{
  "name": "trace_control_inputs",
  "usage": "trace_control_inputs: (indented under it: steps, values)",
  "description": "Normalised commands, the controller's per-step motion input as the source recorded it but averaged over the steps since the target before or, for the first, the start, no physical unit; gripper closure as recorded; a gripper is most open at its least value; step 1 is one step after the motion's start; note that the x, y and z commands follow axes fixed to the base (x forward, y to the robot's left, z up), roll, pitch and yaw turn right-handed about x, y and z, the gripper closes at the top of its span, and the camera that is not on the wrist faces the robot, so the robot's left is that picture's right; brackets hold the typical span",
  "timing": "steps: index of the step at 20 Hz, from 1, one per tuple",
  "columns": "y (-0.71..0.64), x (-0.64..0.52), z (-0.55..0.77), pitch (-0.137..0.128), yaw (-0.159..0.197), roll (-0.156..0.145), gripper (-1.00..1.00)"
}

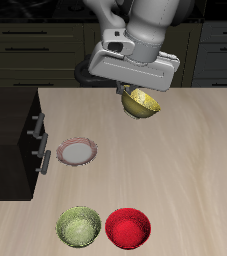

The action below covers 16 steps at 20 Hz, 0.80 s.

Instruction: Place the yellow bowl on top of the wooden cabinet

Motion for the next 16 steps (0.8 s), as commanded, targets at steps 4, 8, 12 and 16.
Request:
trace_control_inputs:
  steps: [4, 8, 12, 16]
  values:
    - [-0.32, -0.07, 0.05, -0.017, 0.005, -0.037, 1.00]
    - [-0.20, -0.06, 0.13, -0.046, 0.006, 0.045, 1.00]
    - [-0.29, -0.07, 0.14, -0.015, 0.025, 0.035, 1.00]
    - [-0.20, 0.01, 0.05, -0.008, 0.023, 0.071, 1.00]
